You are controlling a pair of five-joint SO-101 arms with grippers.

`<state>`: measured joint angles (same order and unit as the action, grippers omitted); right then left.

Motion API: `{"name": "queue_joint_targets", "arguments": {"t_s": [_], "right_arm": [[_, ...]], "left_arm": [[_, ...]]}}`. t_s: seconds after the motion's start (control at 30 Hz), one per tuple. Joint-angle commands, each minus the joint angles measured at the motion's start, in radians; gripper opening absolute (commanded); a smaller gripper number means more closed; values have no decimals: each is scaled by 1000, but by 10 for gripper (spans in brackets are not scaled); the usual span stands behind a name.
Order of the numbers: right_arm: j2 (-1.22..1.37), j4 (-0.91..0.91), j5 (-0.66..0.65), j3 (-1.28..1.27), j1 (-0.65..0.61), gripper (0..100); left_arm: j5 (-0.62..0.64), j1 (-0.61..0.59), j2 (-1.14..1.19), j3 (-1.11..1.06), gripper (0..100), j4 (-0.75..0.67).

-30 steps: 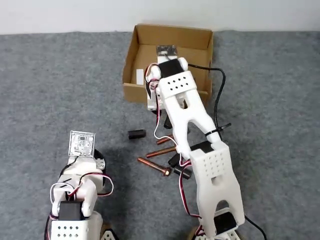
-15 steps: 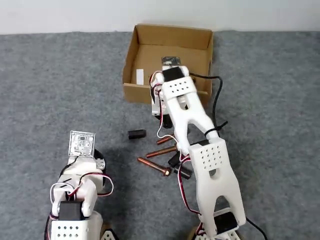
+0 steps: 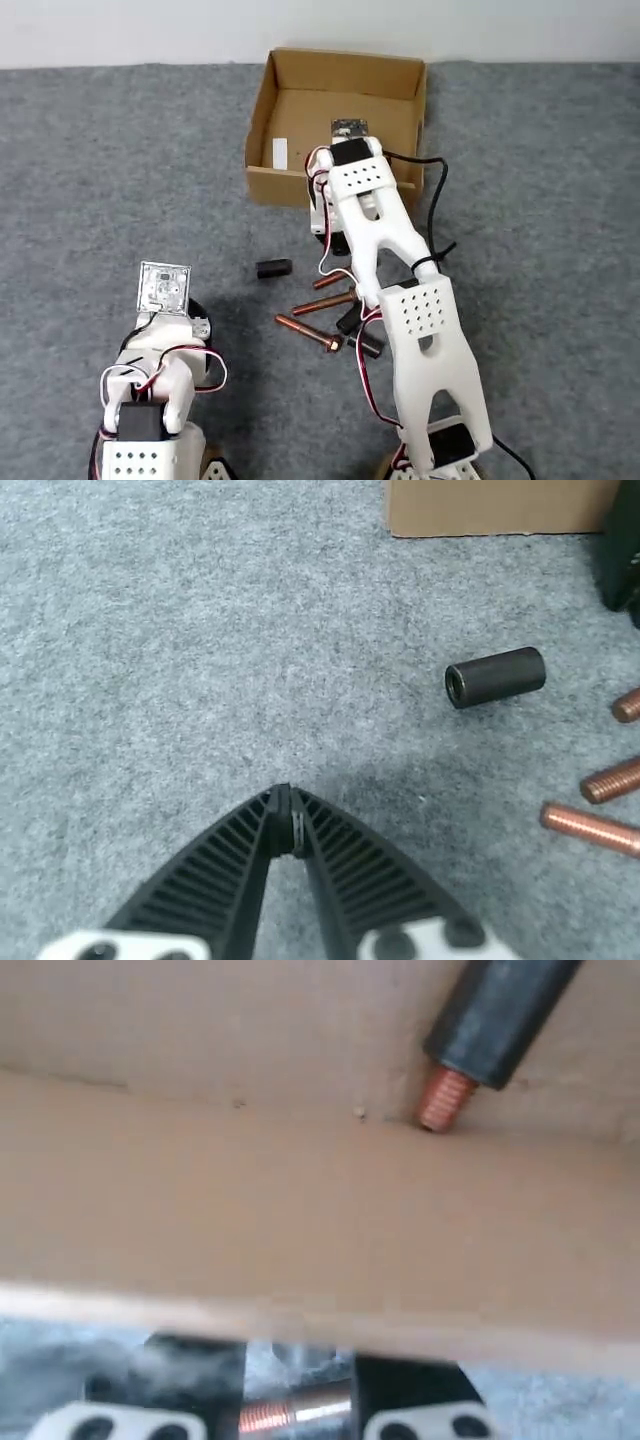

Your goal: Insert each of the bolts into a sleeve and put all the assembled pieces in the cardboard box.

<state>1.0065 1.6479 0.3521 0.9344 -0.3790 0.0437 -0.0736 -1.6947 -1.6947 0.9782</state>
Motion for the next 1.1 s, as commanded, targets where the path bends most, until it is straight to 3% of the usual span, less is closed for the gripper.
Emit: {"name": "queue_joint_targets", "arguments": {"t_s": [0.0,0.4,0.73,1.07], "right_arm": [[-130,82,9,6,-15,8],[-628,150,12,-103,-68,8],[-1135,124,77,-601,19,8],[-1649,-154,75,-1212,77,8]], "left_arm": [[-5,-8,-8,5,6,-12],[-5,-8,-8,5,6,-12],[-5,-8,-8,5,6,-12],[-5,-8,-8,5,6,-9]]}}
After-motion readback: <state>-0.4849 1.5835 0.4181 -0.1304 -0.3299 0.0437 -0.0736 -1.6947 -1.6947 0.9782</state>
